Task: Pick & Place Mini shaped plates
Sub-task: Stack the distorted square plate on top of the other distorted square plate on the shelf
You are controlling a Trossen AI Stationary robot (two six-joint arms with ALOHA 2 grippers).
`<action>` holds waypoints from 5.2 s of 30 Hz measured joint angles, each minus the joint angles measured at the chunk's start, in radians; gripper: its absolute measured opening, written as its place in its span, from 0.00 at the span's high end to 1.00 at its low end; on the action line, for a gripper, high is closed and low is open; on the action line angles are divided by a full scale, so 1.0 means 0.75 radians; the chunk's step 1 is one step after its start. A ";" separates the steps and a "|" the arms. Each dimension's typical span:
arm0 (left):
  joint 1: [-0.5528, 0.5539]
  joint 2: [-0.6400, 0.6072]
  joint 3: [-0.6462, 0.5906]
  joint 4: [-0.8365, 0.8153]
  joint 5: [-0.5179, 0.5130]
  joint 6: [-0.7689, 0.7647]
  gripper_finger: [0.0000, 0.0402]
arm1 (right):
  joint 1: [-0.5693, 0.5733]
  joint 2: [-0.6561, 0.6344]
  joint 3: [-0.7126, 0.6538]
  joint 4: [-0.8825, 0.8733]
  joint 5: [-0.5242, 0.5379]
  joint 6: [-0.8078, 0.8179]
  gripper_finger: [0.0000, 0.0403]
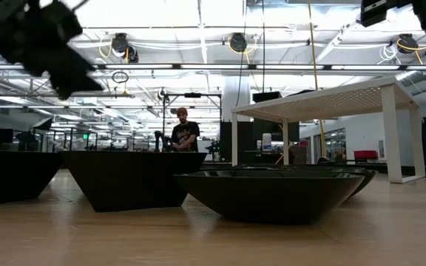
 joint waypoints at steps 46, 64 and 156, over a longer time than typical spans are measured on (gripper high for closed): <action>-0.173 0.501 0.084 -0.364 0.073 -0.407 0.87 | -0.001 0.000 0.000 -0.127 -0.001 -0.165 0.68; -0.066 0.501 0.333 -0.316 -0.139 0.145 0.99 | -0.001 0.000 0.000 -0.130 0.002 -0.165 0.68; 0.061 0.180 0.453 -0.279 -0.866 0.428 0.40 | -0.345 1.186 1.510 -1.795 1.405 -0.586 1.00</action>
